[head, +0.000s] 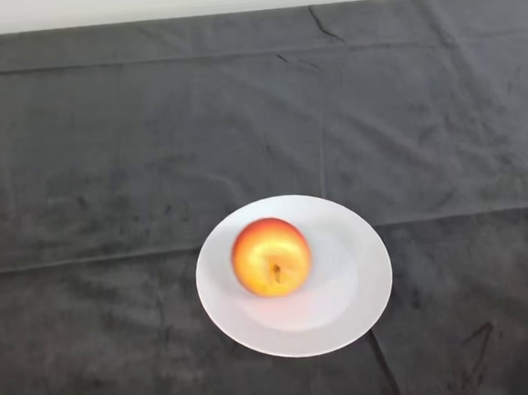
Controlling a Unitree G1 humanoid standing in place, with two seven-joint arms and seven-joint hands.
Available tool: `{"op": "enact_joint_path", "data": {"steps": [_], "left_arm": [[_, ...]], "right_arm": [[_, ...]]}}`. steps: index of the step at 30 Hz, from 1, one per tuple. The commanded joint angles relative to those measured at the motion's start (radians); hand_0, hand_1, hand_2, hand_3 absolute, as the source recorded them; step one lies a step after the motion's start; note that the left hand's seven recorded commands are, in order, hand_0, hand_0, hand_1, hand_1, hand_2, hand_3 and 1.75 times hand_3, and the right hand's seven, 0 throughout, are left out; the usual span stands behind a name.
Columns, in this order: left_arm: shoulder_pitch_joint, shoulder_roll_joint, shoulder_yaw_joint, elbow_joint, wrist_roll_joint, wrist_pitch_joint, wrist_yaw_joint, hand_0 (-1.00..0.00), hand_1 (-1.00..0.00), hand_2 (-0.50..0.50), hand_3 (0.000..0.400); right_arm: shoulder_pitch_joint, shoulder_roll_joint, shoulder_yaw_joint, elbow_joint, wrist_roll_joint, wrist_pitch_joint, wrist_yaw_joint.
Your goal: Move the apple to the plate
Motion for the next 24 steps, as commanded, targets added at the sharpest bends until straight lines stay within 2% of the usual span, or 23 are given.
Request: {"op": "enact_joint_path", "data": {"steps": [1,24], "left_arm": [[-0.067,0.100,-0.023,0.036,-0.017,-0.011,-0.010,0.00,0.00,0.00,0.000],[-0.066,0.104,-0.053,0.046,-0.045,-0.021,-0.016,0.00,0.00,0.00,0.000]], "right_arm": [[0.025,0.004,0.0185,0.037,0.0348,0.015,-0.0028],[0.025,0.003,0.0196,0.037,0.0357,0.014,-0.0034]]}}
